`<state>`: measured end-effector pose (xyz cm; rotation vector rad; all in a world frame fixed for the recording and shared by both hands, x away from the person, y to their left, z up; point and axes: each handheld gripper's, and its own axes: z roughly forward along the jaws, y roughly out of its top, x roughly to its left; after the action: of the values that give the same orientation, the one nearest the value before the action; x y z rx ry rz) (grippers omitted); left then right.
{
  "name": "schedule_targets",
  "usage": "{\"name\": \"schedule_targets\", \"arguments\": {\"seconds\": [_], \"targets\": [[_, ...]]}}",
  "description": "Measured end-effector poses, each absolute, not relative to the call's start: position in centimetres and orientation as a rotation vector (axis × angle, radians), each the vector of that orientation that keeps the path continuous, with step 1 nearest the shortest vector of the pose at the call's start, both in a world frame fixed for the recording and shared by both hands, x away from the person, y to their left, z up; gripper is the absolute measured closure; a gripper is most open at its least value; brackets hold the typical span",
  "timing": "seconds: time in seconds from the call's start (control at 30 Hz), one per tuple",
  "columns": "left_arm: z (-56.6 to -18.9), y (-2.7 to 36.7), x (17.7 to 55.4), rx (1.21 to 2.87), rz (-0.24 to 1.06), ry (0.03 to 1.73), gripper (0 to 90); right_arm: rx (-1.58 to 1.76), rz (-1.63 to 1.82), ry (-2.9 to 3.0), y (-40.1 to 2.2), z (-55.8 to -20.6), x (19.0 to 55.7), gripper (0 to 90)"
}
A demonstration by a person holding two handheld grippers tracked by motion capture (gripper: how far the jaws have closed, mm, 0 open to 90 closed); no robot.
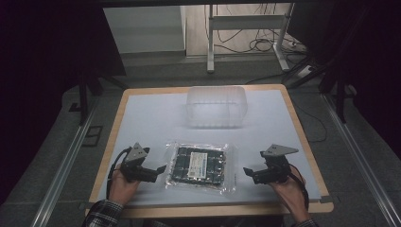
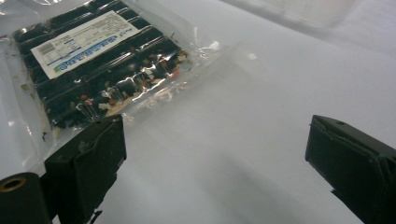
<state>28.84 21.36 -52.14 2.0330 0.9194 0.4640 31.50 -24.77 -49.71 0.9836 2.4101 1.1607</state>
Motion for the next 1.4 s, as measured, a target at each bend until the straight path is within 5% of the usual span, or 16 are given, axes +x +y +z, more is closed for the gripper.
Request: {"name": "schedule_targets", "arguments": {"seconds": [0.8,1.4], "targets": [[-52.1,21.2,28.8,2.035,0.477,0.917,3.6,0.933,1.184,2.459,-21.0,-49.3,30.7,4.1],[-52.1,21.2,28.7,2.038,0.486,0.916,3.9,0.771,1.192,2.537,-17.9,-48.6,29.9,39.3]]}}
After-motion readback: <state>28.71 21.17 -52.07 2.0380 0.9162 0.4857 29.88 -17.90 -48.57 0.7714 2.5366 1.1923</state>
